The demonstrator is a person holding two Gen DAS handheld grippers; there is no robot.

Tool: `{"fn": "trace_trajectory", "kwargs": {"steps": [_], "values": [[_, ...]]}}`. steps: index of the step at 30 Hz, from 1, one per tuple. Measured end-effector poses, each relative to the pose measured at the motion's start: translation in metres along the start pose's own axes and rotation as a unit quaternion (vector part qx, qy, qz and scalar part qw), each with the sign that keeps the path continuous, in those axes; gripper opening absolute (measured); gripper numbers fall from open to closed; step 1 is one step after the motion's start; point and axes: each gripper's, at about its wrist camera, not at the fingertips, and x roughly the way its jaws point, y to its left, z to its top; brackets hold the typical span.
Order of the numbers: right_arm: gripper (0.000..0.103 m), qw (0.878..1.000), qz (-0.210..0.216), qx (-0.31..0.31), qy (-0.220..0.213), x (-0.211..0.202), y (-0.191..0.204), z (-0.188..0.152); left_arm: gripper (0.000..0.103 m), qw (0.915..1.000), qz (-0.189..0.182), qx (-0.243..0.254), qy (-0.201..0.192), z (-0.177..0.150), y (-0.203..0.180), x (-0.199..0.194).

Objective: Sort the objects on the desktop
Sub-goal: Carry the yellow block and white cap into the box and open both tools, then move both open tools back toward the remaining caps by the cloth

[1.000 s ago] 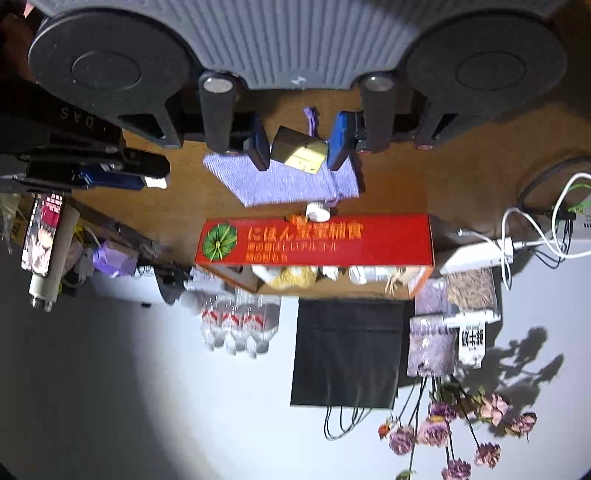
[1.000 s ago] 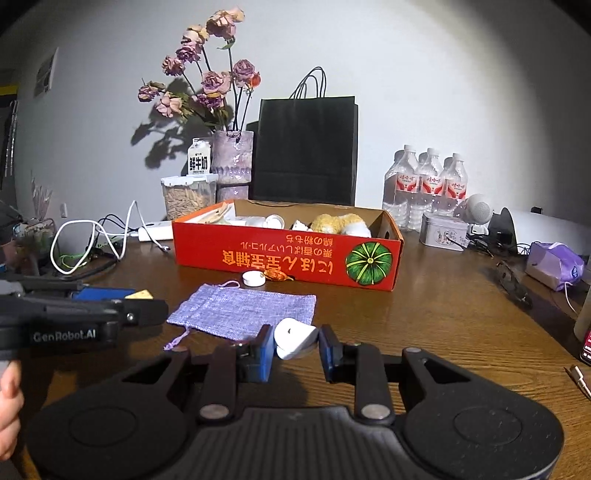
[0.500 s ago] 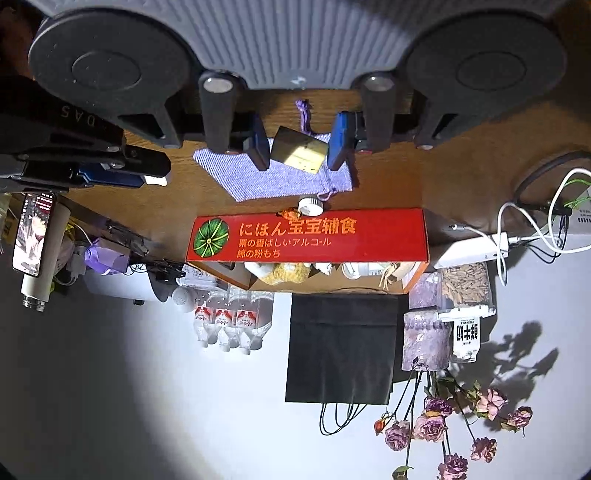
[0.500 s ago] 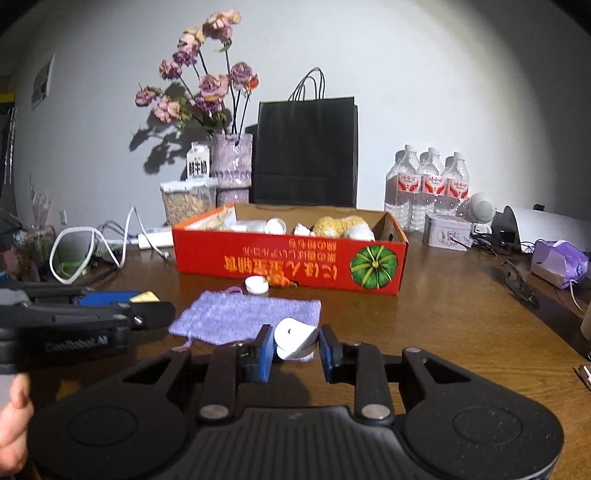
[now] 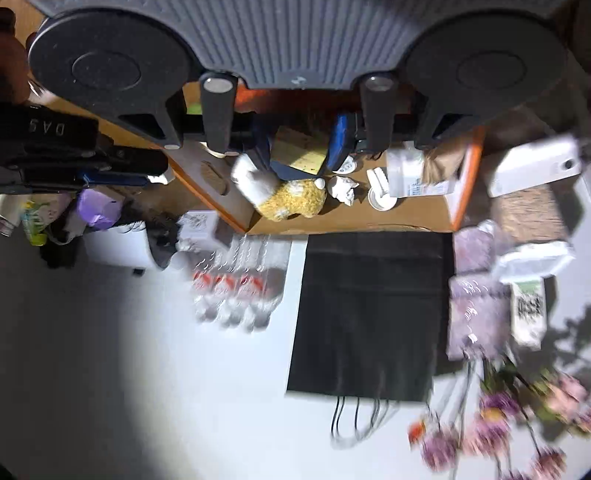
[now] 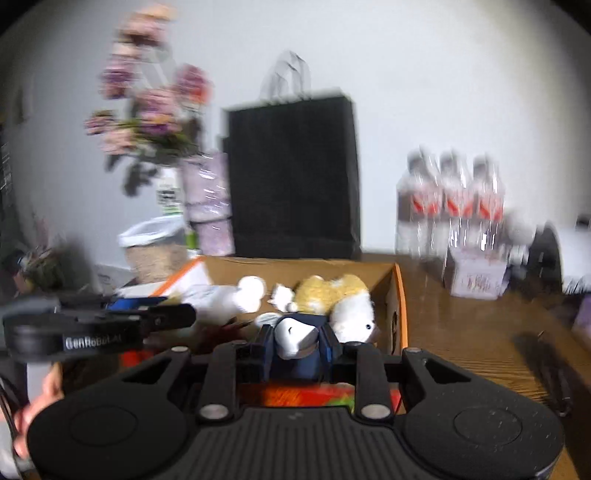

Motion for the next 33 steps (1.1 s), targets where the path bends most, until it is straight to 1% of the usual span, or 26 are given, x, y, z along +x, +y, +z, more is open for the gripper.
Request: {"fn": "trace_trajectory", "kwargs": {"steps": [1,2,3,4,5,8,11,12,13,14,15,16,18,20,21,23,25,27,28,29,30,33], "values": [[0.025,0.999,0.008,0.01,0.032,0.023,-0.01,0.012,0.035,0.9999,0.005,-0.002,0.016,0.009,0.004,0.018],[0.025,0.998,-0.005,0.023,0.051,0.04,-0.017,0.02,0.035,0.9993,0.004,0.009,0.035,0.019,0.006,0.039],[0.025,0.997,-0.023,0.02,0.068,0.054,-0.02,0.024,0.035,0.9989,0.009,0.008,0.046,0.025,0.01,0.056],[0.025,0.996,-0.031,0.006,0.089,0.07,-0.021,0.028,0.035,0.998,0.012,0.003,0.062,0.029,0.014,0.072],[0.025,0.993,-0.032,0.005,0.113,0.087,-0.025,0.031,0.035,0.9961,0.011,-0.002,0.088,0.033,0.019,0.092],[0.025,0.984,-0.031,0.016,0.173,0.125,-0.033,0.033,0.035,0.9859,0.019,-0.036,0.162,0.037,0.032,0.137],[0.025,0.974,-0.055,0.017,0.219,0.151,-0.036,0.031,0.035,0.9772,0.017,-0.034,0.209,0.034,0.033,0.167],[0.03,0.972,-0.067,0.014,0.225,0.156,-0.035,0.03,0.039,0.9752,0.019,-0.035,0.217,0.032,0.033,0.171],[0.04,0.971,-0.077,0.007,0.224,0.156,-0.033,0.031,0.043,0.9751,0.023,-0.034,0.218,0.032,0.033,0.174],[0.047,0.972,-0.084,-0.001,0.218,0.154,-0.031,0.031,0.054,0.9766,0.029,-0.032,0.21,0.033,0.033,0.172],[0.052,0.975,-0.083,-0.005,0.208,0.148,-0.028,0.031,0.062,0.9783,0.029,-0.028,0.203,0.035,0.032,0.169],[0.054,0.976,-0.083,-0.007,0.202,0.143,-0.028,0.032,0.064,0.9796,0.025,-0.022,0.198,0.038,0.03,0.165],[0.056,0.979,-0.081,-0.006,0.189,0.133,-0.025,0.038,0.077,0.9821,0.021,-0.023,0.186,0.045,0.03,0.154],[0.059,0.982,-0.076,-0.003,0.173,0.119,-0.023,0.043,0.08,0.9844,0.016,-0.021,0.174,0.052,0.03,0.142],[0.06,0.984,-0.073,-0.002,0.165,0.116,-0.021,0.047,0.082,0.9854,0.021,-0.019,0.168,0.056,0.03,0.136],[0.061,0.989,-0.063,0.003,0.132,0.093,-0.016,0.047,0.083,0.9863,0.041,-0.02,0.159,0.062,0.028,0.119],[0.067,0.994,-0.053,0.007,0.091,0.067,-0.009,0.042,0.085,0.9898,0.05,-0.014,0.133,0.063,0.025,0.092],[0.073,0.998,-0.044,0.004,0.044,0.034,-0.001,0.027,0.096,0.9944,0.056,-0.005,0.089,0.055,0.019,0.054],[0.075,0.999,-0.04,-0.003,0.024,0.02,0.004,0.018,0.099,0.9962,0.056,-0.001,0.067,0.049,0.016,0.036],[0.076,0.999,-0.037,-0.01,0.0,0.004,0.009,0.007,0.101,0.9975,0.056,0.002,0.044,0.041,0.012,0.017],[0.079,0.999,-0.035,-0.015,-0.014,-0.006,0.013,-0.001,0.102,0.9981,0.055,0.01,0.023,0.031,0.009,-0.001],[0.081,0.998,-0.031,-0.033,-0.042,-0.03,0.025,-0.035,0.103,0.9974,0.063,0.03,-0.016,0.0,-0.004,-0.042]]}}
